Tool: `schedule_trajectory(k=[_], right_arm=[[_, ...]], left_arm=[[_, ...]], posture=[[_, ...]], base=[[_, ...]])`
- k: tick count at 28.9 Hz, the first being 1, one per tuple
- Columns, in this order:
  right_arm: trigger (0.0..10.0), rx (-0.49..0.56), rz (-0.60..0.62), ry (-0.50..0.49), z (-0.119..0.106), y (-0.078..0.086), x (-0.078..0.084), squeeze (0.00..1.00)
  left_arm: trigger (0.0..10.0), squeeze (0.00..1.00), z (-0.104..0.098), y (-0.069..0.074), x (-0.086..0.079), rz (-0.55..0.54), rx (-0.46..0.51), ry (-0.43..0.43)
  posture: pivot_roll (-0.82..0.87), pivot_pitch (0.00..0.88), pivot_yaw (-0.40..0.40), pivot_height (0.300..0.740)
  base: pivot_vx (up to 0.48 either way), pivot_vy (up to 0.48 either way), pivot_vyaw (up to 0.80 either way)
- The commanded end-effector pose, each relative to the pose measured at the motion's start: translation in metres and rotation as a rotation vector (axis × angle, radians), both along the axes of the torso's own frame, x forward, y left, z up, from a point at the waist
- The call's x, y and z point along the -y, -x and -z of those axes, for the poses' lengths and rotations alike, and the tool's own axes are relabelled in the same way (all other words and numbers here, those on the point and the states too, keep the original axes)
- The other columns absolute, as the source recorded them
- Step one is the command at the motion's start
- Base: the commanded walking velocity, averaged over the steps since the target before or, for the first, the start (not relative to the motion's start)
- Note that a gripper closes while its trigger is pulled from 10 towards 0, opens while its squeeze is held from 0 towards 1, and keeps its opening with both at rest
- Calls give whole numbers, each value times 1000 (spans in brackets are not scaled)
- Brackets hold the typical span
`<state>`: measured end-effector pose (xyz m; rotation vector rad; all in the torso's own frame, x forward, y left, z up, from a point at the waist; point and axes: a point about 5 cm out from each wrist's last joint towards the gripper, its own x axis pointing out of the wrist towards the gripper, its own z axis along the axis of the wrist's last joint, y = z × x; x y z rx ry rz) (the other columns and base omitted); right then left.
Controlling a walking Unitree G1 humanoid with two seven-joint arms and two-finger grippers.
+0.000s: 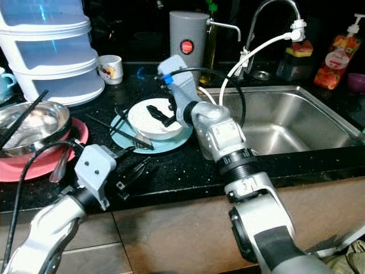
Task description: Kitchen organization
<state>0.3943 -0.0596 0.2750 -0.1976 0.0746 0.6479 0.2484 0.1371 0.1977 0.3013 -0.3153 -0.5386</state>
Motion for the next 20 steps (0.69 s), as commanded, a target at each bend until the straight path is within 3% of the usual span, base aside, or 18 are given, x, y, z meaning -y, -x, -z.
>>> schedule_trajectory(k=[1,4,20], right_arm=[[10000,-46,21,-27,1,-2,2,0],[10000,-217,22,-120,12,-2,5,0],[10000,-363,87,-223,17,-8,10,0]], left_arm=[[10000,0,1,0,3,15,1,-18],[10000,0,2,0,3,17,-2,-18],[10000,0,2,-1,2,15,-3,-19]], posture=[[49,2,-59,740],[47,6,-61,740],[47,15,-60,740]], base=[[0,0,0],[0,0,0],[0,0,0]])
